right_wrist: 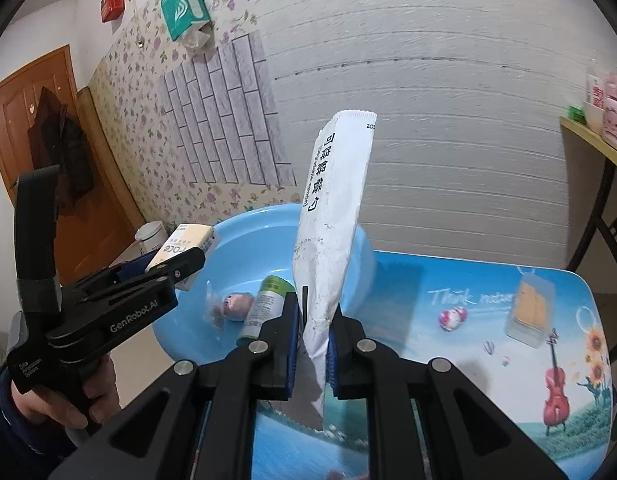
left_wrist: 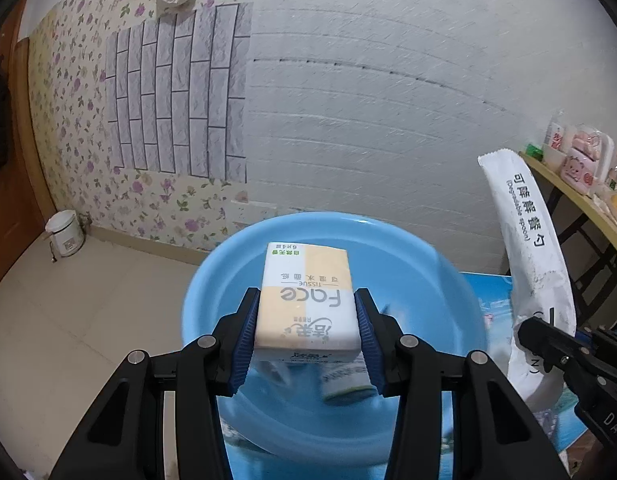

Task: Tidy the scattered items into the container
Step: 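Carry both items over the blue basin and open both grippers to drop them, then withdraw both grippers from the basin back over the table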

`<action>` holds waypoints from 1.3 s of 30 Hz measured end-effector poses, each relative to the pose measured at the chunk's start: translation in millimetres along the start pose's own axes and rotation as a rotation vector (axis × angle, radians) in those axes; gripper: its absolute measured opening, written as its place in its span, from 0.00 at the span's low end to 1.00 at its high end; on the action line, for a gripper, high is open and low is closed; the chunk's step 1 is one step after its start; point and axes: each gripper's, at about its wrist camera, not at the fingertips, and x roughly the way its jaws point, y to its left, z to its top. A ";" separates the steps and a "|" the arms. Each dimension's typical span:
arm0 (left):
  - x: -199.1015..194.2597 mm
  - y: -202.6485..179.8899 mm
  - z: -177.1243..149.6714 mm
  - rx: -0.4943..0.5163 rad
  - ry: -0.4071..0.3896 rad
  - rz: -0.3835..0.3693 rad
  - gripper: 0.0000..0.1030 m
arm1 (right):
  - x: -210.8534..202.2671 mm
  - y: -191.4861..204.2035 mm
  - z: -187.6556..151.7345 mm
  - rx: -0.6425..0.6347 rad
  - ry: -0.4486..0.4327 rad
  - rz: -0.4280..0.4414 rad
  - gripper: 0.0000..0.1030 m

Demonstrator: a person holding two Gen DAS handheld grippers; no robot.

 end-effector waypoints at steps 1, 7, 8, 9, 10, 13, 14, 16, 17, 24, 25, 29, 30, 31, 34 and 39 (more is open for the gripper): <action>4.5 2.2 0.3 0.003 0.006 0.004 0.43 | 4.6 2.2 1.3 -0.003 0.003 -0.001 0.12; 26.7 12.0 -0.2 0.024 0.041 0.009 0.43 | 38.4 8.8 2.9 0.010 0.064 0.012 0.12; 30.9 14.1 -0.4 0.028 0.047 0.007 0.43 | 44.2 9.5 2.3 0.008 0.073 0.007 0.12; 33.4 15.1 -1.3 0.030 0.052 0.006 0.43 | 50.2 10.5 1.7 0.004 0.082 0.003 0.12; 35.3 16.0 -2.4 0.033 0.056 0.005 0.43 | 54.5 11.7 1.0 -0.001 0.091 0.002 0.12; 40.6 17.8 -5.3 0.031 0.072 0.003 0.43 | 64.3 14.2 2.4 -0.011 0.105 0.004 0.12; 42.5 18.6 -5.9 0.030 0.078 0.001 0.43 | 66.6 14.9 2.9 -0.014 0.108 0.006 0.12; 42.8 18.2 -7.0 0.028 0.083 0.001 0.44 | 70.9 17.2 4.6 -0.019 0.111 0.005 0.12; 43.1 18.6 -7.2 0.027 0.082 -0.003 0.44 | 72.3 17.3 5.0 -0.020 0.113 0.006 0.12; 41.8 18.5 -1.9 0.049 0.052 0.011 0.61 | 79.7 17.9 6.7 -0.021 0.127 0.006 0.12; 41.8 19.6 -1.3 0.048 0.052 0.010 0.61 | 83.4 19.3 8.6 -0.022 0.130 0.006 0.12; 41.1 20.8 -1.6 0.036 0.056 0.011 0.61 | 85.0 20.3 8.0 -0.024 0.132 0.008 0.12; 40.3 21.0 -1.2 0.036 0.055 0.011 0.61 | 85.3 20.7 8.0 -0.026 0.131 0.008 0.12; 39.2 20.8 -1.3 0.035 0.055 0.011 0.61 | 85.8 22.0 8.6 -0.031 0.127 0.008 0.12; 39.7 20.8 -0.5 0.034 0.052 0.012 0.61 | 87.4 24.8 11.1 -0.039 0.132 0.005 0.30; 36.7 21.5 0.4 0.033 0.048 0.016 0.61 | 74.2 24.8 11.9 -0.036 0.081 -0.005 0.76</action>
